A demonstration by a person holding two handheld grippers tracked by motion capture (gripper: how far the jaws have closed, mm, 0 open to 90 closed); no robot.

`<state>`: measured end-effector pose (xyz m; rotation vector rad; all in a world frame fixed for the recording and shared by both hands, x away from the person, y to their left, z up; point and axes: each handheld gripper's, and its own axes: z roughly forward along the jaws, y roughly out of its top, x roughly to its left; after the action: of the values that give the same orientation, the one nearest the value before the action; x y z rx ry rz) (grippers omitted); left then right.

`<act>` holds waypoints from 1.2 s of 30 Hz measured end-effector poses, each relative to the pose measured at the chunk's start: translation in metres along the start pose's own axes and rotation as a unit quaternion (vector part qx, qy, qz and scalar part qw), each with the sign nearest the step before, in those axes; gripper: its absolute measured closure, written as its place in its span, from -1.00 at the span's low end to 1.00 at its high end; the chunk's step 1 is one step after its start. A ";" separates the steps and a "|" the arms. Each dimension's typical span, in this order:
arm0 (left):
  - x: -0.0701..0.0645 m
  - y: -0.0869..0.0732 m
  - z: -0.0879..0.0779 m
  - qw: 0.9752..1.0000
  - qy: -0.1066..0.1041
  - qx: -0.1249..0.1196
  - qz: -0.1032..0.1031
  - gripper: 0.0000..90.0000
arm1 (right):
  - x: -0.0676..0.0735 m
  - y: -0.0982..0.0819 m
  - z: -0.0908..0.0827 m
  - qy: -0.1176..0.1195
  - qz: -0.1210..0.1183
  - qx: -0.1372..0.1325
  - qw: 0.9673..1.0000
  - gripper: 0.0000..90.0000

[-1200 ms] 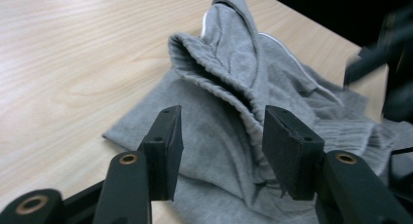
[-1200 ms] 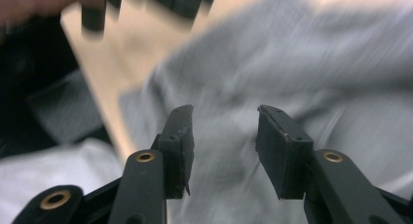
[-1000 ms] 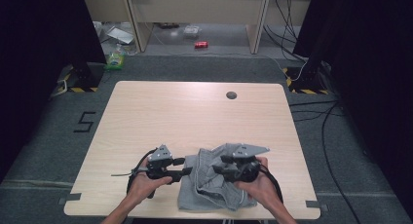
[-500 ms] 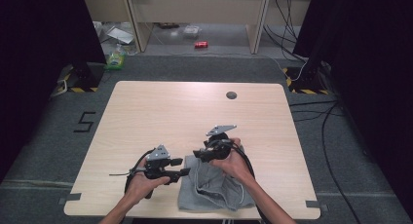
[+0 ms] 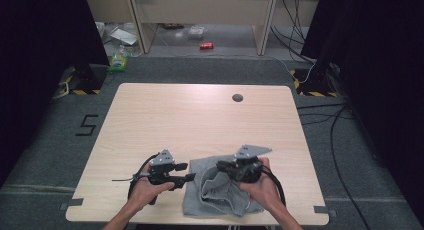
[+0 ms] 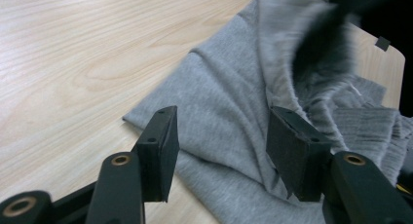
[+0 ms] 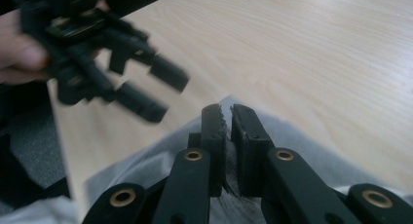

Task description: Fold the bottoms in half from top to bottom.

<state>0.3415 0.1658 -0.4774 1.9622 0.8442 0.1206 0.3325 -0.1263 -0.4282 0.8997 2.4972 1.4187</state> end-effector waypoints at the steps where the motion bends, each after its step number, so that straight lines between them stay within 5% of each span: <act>1: -0.002 0.001 0.001 1.000 -0.002 0.000 0.001 0.00 | 0.006 -0.007 -0.008 0.000 -0.001 -0.001 1.000 0.88; 10: -0.019 0.003 0.004 1.000 -0.014 0.002 0.022 -0.01 | 0.032 -0.065 -0.052 -0.010 0.006 0.009 1.000 0.92; 18: -0.049 -0.003 0.013 0.998 -0.041 0.015 0.045 -0.12 | 0.031 -0.098 -0.045 -0.002 0.033 0.064 0.997 0.90; 20: -0.056 -0.005 0.013 0.998 -0.040 0.012 0.048 -0.16 | 0.032 -0.101 -0.042 0.000 0.035 0.074 0.997 0.86; 25: -0.067 -0.009 0.016 0.996 -0.026 0.027 0.078 -0.21 | 0.032 -0.079 -0.056 -0.027 0.026 0.022 0.999 0.66; 28: -0.070 -0.016 0.016 0.994 -0.009 0.043 0.098 -0.21 | 0.025 -0.069 -0.052 -0.045 0.025 0.014 0.999 0.64; 36: -0.072 -0.037 0.019 0.993 -0.006 0.066 0.101 -0.19 | 0.021 -0.094 -0.026 -0.050 0.028 0.088 0.994 0.63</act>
<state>0.2759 0.1190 -0.4992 2.1689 0.6582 0.1748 0.2649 -0.1693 -0.4875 1.0509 2.5719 1.1500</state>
